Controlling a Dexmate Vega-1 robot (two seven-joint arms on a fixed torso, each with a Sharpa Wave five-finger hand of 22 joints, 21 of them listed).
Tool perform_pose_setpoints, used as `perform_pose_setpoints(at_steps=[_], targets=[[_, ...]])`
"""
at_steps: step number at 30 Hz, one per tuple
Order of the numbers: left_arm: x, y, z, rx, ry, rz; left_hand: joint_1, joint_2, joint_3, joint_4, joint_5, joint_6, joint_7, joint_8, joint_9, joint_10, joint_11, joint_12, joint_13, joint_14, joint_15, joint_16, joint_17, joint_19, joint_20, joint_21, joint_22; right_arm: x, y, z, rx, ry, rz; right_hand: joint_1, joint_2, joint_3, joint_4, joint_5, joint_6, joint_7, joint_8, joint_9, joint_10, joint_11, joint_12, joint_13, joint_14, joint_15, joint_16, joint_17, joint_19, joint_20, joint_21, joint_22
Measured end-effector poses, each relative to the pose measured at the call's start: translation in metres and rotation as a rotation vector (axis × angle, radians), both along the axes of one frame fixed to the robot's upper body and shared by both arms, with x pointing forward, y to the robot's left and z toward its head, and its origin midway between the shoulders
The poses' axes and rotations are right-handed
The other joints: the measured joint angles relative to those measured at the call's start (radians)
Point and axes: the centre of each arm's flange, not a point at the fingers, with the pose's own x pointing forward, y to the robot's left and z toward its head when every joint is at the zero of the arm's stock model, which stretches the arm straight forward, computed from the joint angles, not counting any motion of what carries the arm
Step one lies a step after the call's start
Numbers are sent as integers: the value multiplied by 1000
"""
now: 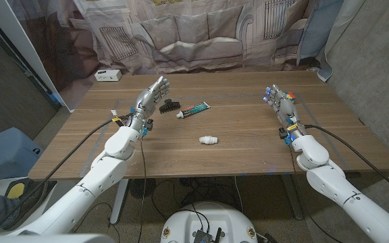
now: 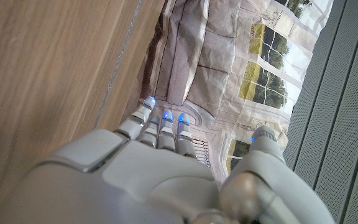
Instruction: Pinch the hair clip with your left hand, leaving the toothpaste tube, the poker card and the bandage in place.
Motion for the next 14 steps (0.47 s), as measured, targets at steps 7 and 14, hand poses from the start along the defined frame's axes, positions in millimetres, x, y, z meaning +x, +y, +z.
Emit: perform_pose_setpoints(at_steps=[7,14], targets=[[4,-3,-7,-1,20,-7,-4,4,-1,1,0,-5,5,0,0,-4,-4,0,-5,-9,1,0,0,-11,1,0,0,5,2,-2,-8,15,5,0,0,-8,0,0,0,0,0,0,0,0,0,0,0,0,0,0,0,0,0,0],[6,-4,-11,-2,32,-10,-14,4,-1,1,0,-5,5,0,0,-9,2,0,-9,-15,4,0,0,-11,1,0,0,9,6,-3,-13,23,11,0,0,-8,0,0,0,0,0,0,0,0,0,0,0,0,0,0,0,0,0,0]])
